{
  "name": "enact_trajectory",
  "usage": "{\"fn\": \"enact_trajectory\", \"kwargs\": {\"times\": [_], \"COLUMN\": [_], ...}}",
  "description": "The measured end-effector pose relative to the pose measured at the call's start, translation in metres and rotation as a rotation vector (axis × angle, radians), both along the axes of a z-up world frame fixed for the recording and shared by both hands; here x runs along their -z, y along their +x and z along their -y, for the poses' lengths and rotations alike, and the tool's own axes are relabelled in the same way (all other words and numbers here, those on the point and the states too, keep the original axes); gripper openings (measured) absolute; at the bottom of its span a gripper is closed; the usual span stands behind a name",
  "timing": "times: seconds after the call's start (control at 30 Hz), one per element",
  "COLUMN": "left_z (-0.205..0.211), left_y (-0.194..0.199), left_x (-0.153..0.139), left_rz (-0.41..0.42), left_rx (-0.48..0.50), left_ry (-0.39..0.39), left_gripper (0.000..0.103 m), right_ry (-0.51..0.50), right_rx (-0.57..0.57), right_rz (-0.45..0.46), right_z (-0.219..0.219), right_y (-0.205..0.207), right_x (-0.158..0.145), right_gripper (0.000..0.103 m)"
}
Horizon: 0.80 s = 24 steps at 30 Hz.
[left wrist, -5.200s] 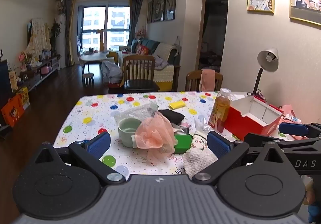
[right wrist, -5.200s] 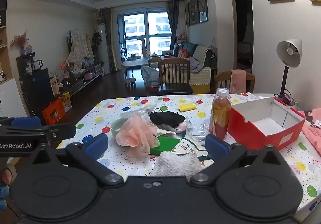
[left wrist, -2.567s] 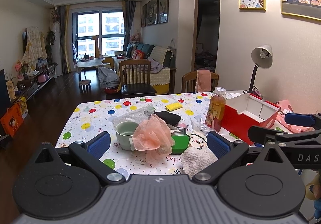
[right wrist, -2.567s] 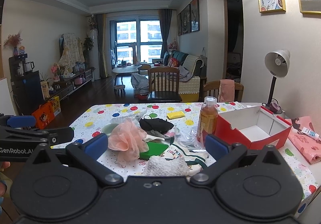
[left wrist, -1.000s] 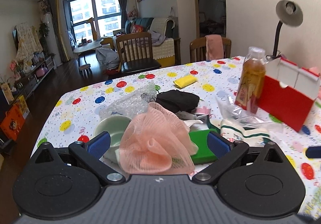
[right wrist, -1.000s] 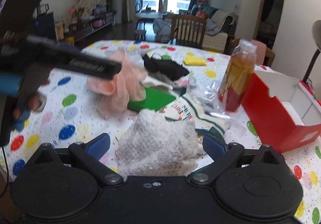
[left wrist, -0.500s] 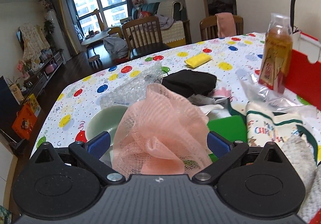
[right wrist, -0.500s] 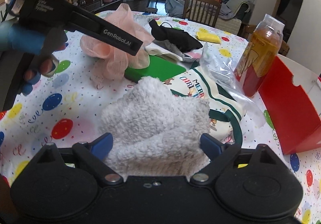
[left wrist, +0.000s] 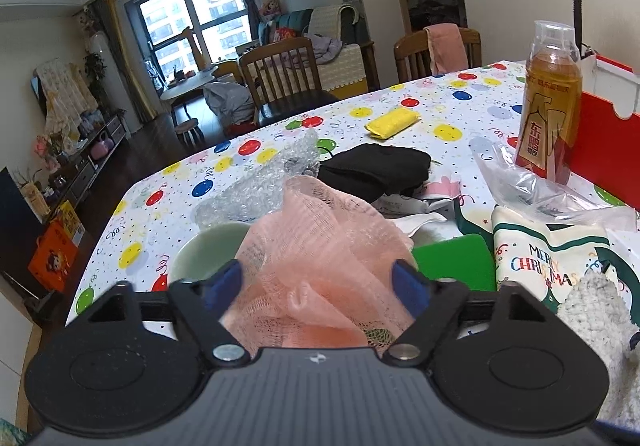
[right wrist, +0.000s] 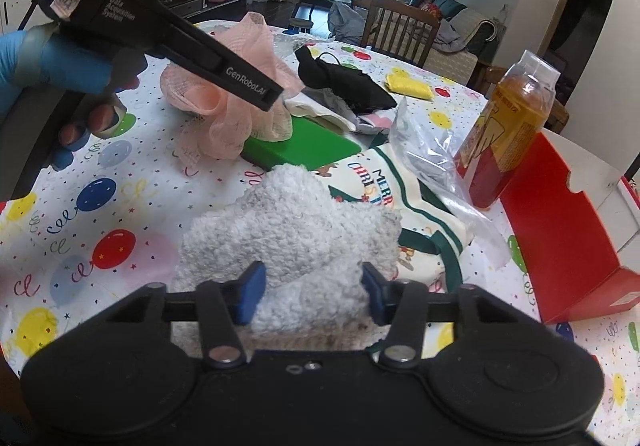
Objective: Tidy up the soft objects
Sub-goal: 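Grasp the pink mesh puff with the left tool while the right tool grasps the white towel, then lift the pink puff and white towel and carry both toward the red box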
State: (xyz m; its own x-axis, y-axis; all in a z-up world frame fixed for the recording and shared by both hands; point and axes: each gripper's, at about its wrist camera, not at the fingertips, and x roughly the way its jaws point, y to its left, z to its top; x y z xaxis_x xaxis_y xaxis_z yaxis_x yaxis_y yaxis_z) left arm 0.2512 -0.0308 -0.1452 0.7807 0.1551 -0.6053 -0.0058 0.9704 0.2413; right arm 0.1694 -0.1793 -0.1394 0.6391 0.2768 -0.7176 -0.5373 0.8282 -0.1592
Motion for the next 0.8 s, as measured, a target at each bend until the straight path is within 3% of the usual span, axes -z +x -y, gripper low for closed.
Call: {"fn": "enact_trajectory", "kwargs": {"times": [0.13,0.3,0.67,0.8], "left_z": [-0.004,-0.01,-0.018,-0.021], "left_y": [0.003,0.002,-0.015,-0.023], "left_x": [0.001,-0.003,-0.026,-0.04], "left_rz": [-0.021,-0.025,-0.012,-0.005], "left_rx": [-0.016,-0.024,-0.013,0.009], "left_ry": [-0.008,-0.043,-0.067,-0.098], "left_gripper": [0.039,0.022,0.016,0.013], "right_ry": [0.029,0.086,0.285,0.316], "right_rx": [0.01,0.036,0.091,0.1], "right_rz": [0.007,0.006,0.038,0.066], "right_z": [0.005,0.014,0.051,0.067], "right_y": [-0.001,-0.002,-0.009,-0.008], "right_x": [-0.009,-0.021,-0.075,-0.096], "right_gripper": [0.026,0.009,0.007,0.007]}}
